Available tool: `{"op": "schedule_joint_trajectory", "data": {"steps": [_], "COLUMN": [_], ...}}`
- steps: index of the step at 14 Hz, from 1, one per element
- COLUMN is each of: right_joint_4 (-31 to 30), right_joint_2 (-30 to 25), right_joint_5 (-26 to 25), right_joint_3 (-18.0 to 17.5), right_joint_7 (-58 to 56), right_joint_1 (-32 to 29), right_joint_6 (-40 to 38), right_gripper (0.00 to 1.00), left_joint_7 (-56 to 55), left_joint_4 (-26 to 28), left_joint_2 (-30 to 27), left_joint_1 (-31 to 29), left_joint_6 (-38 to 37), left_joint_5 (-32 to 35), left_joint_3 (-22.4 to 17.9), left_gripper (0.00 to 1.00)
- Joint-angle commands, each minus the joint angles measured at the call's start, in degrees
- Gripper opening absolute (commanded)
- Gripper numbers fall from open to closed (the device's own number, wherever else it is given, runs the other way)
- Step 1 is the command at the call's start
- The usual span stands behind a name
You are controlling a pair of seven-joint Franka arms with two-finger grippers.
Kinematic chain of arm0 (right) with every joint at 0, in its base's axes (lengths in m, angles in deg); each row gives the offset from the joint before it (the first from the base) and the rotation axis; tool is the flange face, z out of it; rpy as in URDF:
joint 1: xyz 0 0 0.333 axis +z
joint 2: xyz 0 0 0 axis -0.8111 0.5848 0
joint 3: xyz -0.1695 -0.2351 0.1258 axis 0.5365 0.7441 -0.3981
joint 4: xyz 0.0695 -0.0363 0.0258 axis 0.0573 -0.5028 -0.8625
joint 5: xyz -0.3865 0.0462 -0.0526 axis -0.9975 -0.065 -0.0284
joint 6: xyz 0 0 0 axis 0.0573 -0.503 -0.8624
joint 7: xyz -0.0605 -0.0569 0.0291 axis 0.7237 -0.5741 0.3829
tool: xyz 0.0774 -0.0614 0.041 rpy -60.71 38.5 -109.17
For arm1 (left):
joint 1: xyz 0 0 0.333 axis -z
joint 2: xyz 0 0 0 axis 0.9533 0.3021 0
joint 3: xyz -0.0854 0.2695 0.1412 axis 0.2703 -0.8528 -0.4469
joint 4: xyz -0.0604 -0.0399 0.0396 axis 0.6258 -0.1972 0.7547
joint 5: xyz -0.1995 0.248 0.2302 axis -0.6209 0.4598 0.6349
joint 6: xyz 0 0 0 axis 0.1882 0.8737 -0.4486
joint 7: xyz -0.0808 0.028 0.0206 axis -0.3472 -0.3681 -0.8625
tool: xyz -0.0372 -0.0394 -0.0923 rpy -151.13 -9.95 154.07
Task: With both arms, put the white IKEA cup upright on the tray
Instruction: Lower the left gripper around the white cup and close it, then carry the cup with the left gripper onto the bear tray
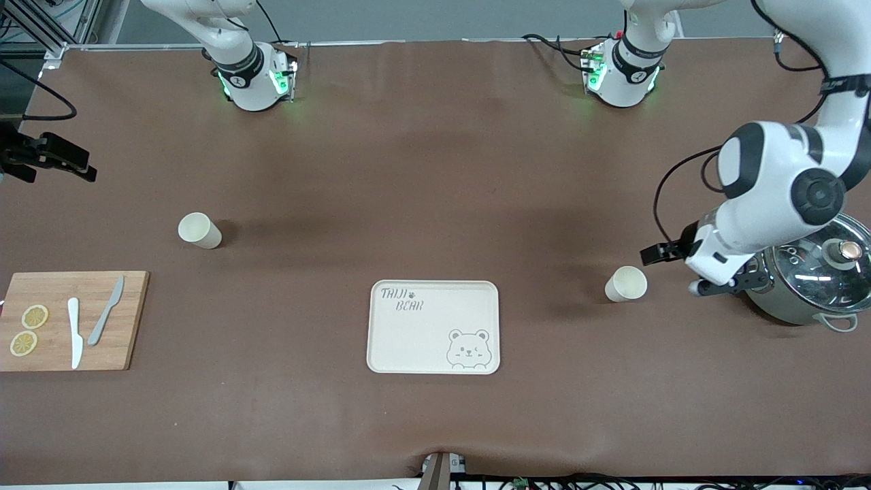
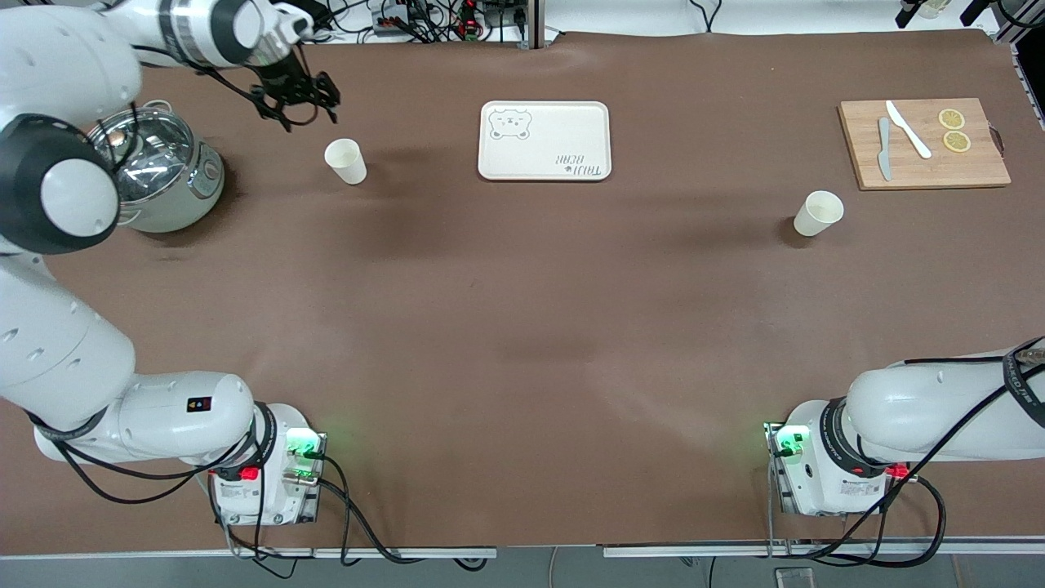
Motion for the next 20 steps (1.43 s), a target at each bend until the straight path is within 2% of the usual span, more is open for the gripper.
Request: {"op": "schedule_joint_trajectory", "data": {"steps": [1,4,6,10,14,16,18,20], "right_joint_4": [-0.9,-0.9,-0.9,-0.9,-0.7,-0.7,-0.7,-0.7], "right_joint_2": [-1.3,-1.2,-1.2,-1.1,-0.7,-0.8,-0.7,-0.7], "right_joint_5": [0.7,0.7,0.7,0.7,0.7,0.7,0.7,0.7], "right_joint_3": [-0.3,-0.3,-0.3,-0.3,-0.3,-0.3,-0.3,-0.3], "right_joint_7": [0.2,0.2,0.2,0.2,0.2,0.2,0.2,0.2], "right_joint_1": [-0.7,-0.7,-0.7,-1.0,-1.0,-1.0,-1.0,-1.0], "right_joint_6": [0.3,0.3,0.3,0.6,0.6,0.6,0.6,0.6], "right_gripper": [1.0,1.0,1.0,1.0,1.0,1.0,1.0,1.0], "left_joint_7": [-1.9,-1.9,-1.9,-1.8,-1.6,-1.6,-1.7,-1.6], "left_joint_4": [-0.1,-0.4,-0.4,1.0,1.2,1.3,1.2,1.1], "left_joint_2": [3.1,7.2,8.7,8.7,9.7,11.0,11.7,11.8], "left_joint_1": [0.5,0.2,-0.3,-1.6,-2.6,-2.6,-2.6,-2.6], "left_joint_6": [4.7,9.5,10.3,10.5,10.6,11.9,12.0,12.0], "left_joint_5": [-0.6,-0.6,-0.4,-0.1,-0.1,-0.1,-0.1,-0.1], "left_joint_3": [-0.1,-0.1,-0.3,-0.6,-0.5,-0.5,-0.4,-0.4], "left_gripper": [1.0,1.0,1.0,1.0,0.89,0.8,0.62,0.3]}}
